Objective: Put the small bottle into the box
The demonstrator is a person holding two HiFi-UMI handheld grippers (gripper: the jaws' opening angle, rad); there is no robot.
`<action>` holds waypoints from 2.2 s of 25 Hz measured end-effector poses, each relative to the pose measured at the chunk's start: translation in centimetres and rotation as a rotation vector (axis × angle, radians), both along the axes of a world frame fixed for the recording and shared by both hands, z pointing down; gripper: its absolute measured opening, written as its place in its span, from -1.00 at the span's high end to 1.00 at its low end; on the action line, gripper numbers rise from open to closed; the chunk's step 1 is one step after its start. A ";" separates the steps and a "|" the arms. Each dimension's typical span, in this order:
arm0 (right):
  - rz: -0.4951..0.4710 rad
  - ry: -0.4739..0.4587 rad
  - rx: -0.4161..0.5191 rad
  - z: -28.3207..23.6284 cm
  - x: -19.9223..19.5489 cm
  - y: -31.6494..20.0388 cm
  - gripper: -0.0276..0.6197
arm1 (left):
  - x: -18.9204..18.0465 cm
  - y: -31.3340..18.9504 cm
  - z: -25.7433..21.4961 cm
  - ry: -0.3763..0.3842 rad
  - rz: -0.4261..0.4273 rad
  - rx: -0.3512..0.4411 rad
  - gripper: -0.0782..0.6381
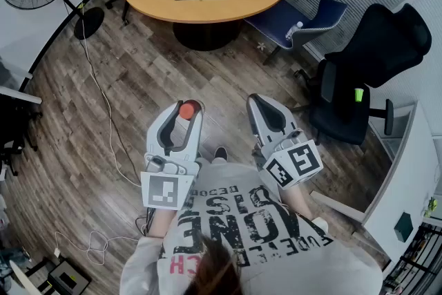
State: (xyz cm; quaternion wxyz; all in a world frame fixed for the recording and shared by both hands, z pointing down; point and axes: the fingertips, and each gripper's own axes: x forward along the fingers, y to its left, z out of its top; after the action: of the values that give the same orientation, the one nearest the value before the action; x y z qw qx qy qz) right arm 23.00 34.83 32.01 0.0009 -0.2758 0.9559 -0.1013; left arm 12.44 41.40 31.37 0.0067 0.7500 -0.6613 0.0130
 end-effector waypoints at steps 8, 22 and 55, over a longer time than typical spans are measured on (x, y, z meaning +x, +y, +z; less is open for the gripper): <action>-0.005 0.002 0.008 -0.1 1.1 0.3 0.86 | 1.1 0.1 -1.1 -0.009 -0.001 0.017 0.38; 0.024 -0.024 -0.016 0.7 2.5 -0.6 0.86 | 1.0 -1.1 -1.9 -0.004 0.009 0.090 0.38; 0.159 -0.024 -0.033 -0.1 -11.7 -16.0 0.86 | -14.8 -17.1 -1.0 0.000 0.106 0.001 0.38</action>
State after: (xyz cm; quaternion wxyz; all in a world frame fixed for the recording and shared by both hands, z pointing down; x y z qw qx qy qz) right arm 11.27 18.81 31.87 0.0157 -0.3495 0.9291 -0.1199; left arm -2.41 24.26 30.35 0.0055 0.7841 -0.6205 0.0128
